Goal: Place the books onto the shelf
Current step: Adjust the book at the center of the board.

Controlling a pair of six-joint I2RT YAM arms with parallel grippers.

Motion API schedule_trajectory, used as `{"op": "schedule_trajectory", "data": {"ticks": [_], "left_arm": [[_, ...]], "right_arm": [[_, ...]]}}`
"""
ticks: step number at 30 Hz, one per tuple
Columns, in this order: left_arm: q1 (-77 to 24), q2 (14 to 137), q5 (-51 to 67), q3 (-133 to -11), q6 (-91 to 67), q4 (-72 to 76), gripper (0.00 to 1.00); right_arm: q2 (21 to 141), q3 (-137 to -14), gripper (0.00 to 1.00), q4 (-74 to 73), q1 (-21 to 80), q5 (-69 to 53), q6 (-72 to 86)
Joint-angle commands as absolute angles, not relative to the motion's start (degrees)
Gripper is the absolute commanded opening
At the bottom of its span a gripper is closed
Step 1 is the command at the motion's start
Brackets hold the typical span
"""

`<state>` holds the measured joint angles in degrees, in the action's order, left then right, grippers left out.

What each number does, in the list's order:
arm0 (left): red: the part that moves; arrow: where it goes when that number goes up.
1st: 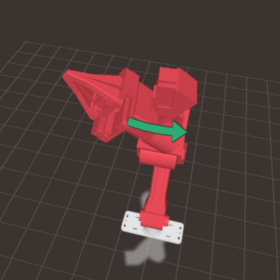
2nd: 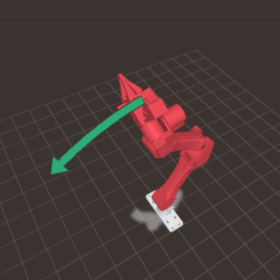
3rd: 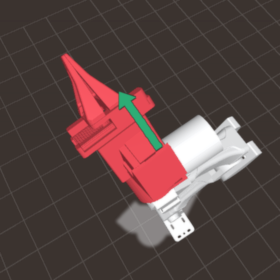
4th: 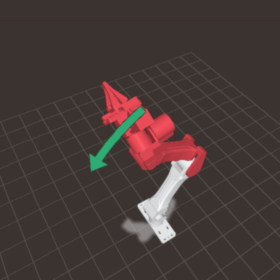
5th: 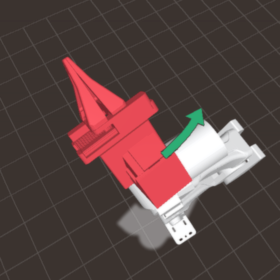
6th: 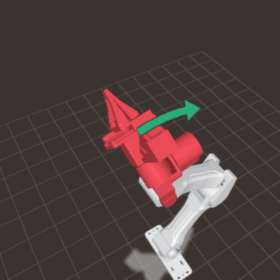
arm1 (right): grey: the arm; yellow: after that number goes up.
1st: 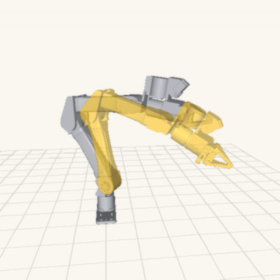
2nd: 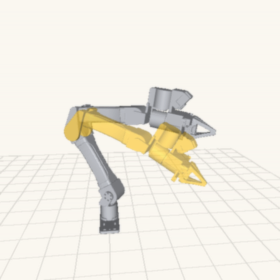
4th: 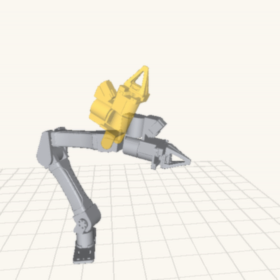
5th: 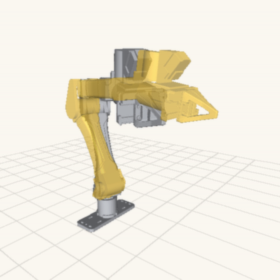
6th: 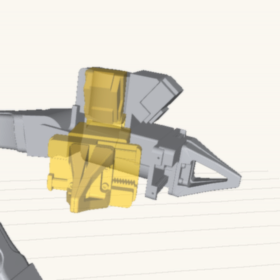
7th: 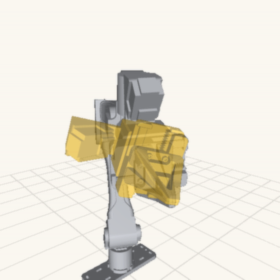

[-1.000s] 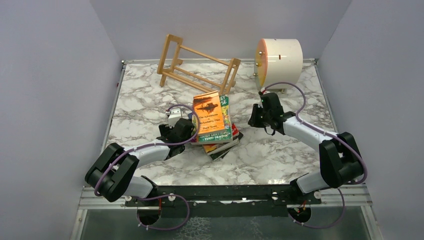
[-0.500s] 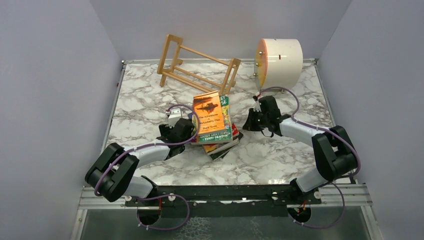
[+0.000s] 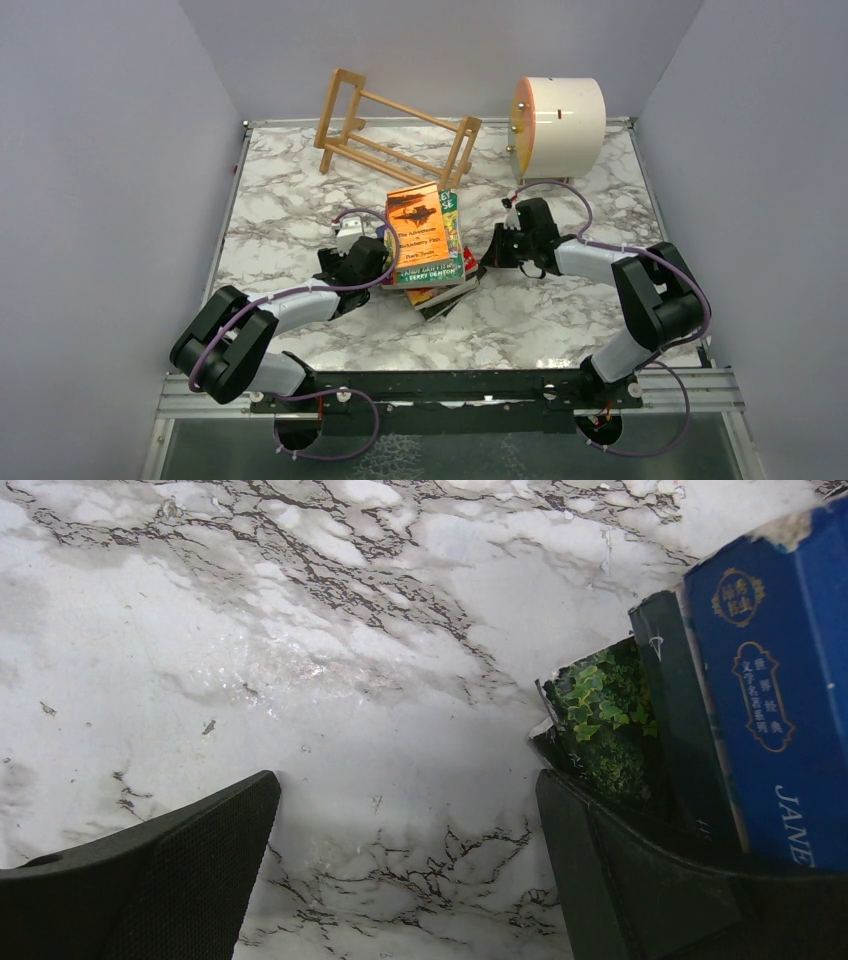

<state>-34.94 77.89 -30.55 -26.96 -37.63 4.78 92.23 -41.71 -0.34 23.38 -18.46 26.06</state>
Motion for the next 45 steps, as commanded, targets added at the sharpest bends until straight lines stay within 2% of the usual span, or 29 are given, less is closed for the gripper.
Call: {"op": "schedule_trajectory", "data": {"ticks": [1,22,29,45], "left_arm": [[-35.18,78.13,-29.07,-26.89,-37.79,6.1,0.99],[-35.16,77.77,-29.18,-26.89,-37.8,5.22,0.99],[-35.16,77.92,-29.23,-27.28,-37.57,4.92,0.99],[-35.16,77.17,-29.71,-27.33,-36.92,3.83,0.99]], "right_arm": [[93.05,-40.69,0.01,2.19,23.4,-21.53,25.61],[88.18,-35.38,0.01,4.06,23.97,-30.32,24.66],[88.61,-36.01,0.01,2.64,24.21,-27.9,23.42],[90.4,-34.99,0.01,3.38,27.27,-35.0,22.36]]}}
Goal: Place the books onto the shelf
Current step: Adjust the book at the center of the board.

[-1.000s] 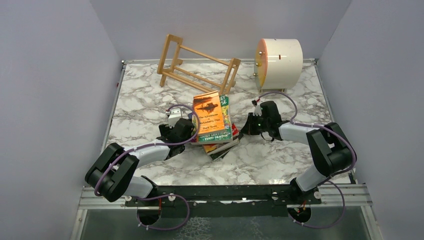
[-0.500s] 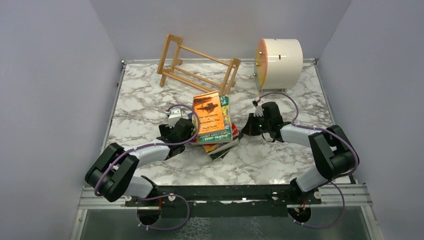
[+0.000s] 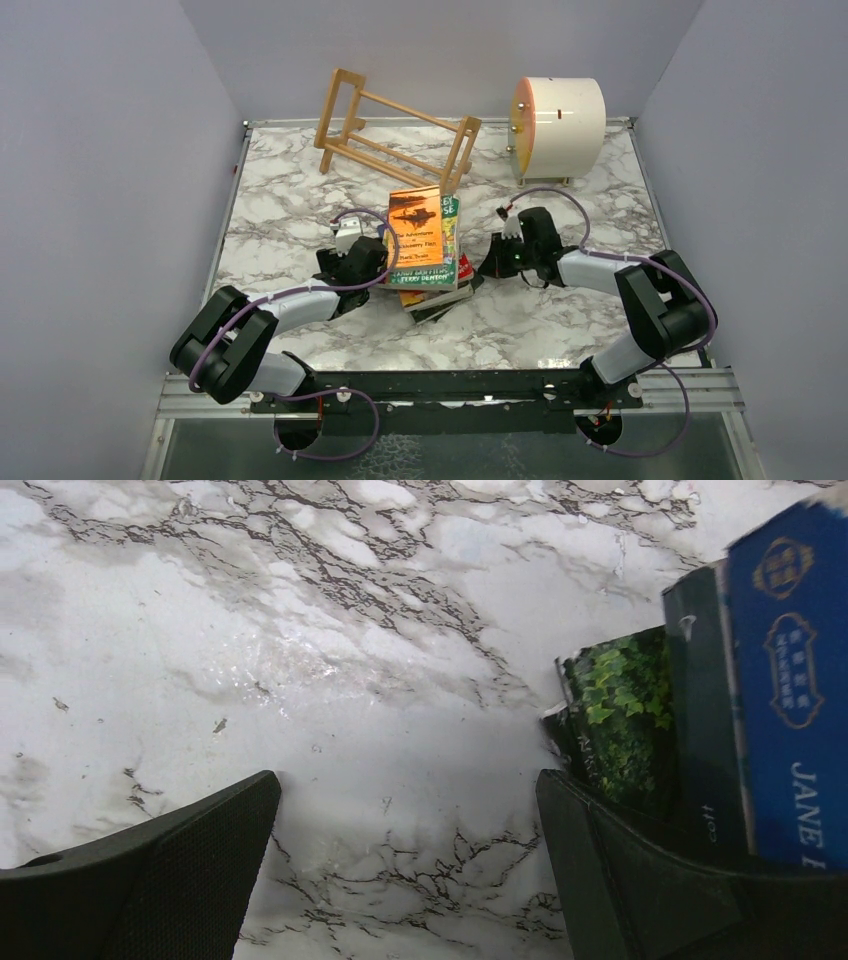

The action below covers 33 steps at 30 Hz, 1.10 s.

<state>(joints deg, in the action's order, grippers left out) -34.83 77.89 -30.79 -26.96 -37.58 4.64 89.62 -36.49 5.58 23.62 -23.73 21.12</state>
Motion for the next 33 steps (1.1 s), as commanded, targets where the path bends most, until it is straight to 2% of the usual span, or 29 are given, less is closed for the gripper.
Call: {"op": "schedule_trajectory", "data": {"ticks": [1,21,33], "left_arm": [[-35.16,77.17,-29.71,-27.33,-36.91,3.82,0.99],[-34.98,78.09,-29.24,-28.32,-35.26,5.43,0.99],[-34.98,81.68,-26.58,-29.67,-34.91,8.28,0.99]], "right_arm": [[90.31,-34.76,0.01,3.76,27.57,-35.33,22.59],[88.81,-31.51,0.01,7.55,34.92,-35.57,27.86],[87.18,-32.77,0.01,3.91,35.07,-30.09,27.57]]}}
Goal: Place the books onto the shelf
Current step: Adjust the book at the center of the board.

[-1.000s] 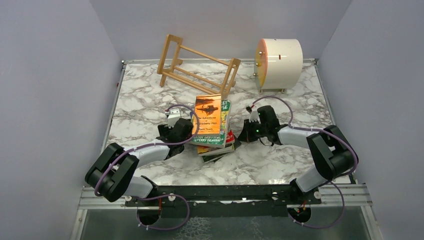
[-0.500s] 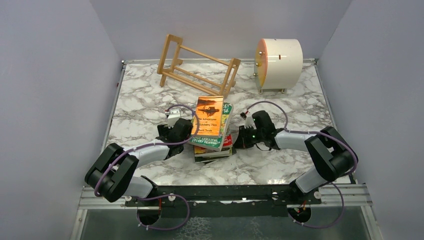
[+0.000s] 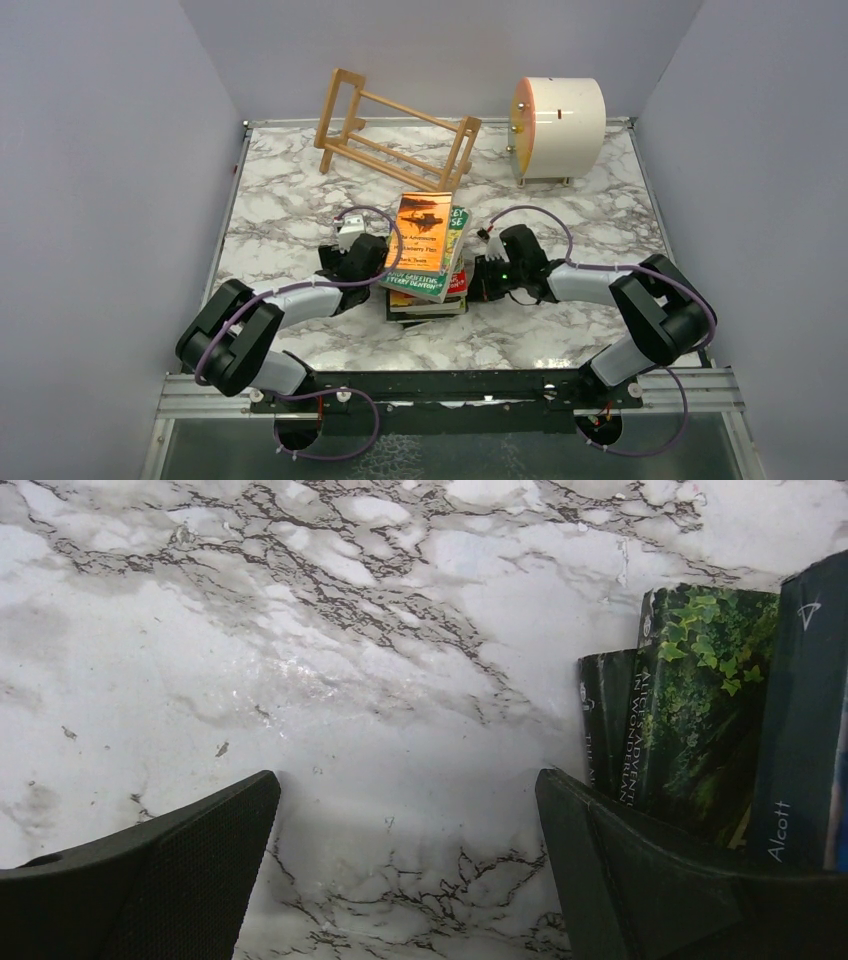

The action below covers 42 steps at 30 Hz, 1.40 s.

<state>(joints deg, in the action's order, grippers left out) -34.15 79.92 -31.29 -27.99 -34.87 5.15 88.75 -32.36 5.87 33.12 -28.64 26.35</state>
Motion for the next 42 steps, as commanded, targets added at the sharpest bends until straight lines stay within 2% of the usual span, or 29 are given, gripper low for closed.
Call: {"op": "schedule_trajectory", "data": {"ticks": [1,42], "left_arm": [[-34.98,81.9,-26.49,-29.82,-34.92,8.35,0.99],[-39.07,87.34,-16.27,-30.05,-34.31,19.75,0.99]], "right_arm": [[87.15,-33.06,0.01,3.21,35.09,-29.02,27.7],[86.77,-34.88,0.01,-0.11,32.42,-22.27,27.24]]}}
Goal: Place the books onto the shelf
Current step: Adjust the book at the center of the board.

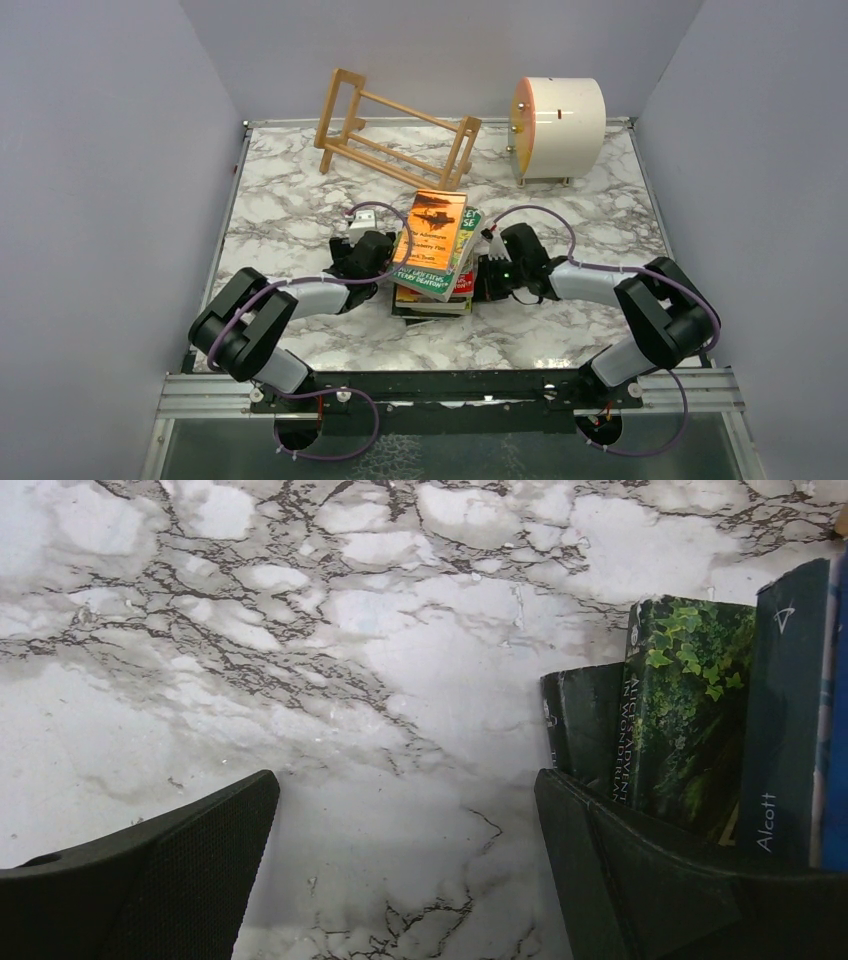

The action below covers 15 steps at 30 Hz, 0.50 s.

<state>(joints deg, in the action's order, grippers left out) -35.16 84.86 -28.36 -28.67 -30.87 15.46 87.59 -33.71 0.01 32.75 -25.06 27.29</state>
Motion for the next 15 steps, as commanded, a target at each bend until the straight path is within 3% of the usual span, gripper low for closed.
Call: {"op": "schedule_trajectory", "data": {"ticks": [1,15], "left_arm": [[-39.25,87.69,-16.26,-30.31,-34.28,19.84,0.99],[-40.58,92.42,-15.82,-34.78,-34.2,20.22,0.99]], "right_arm": [[86.67,-34.81,0.01,-0.2,32.31,-22.1,27.24],[84.17,-33.32,0.01,-1.49,28.82,-20.04,28.04]]}}
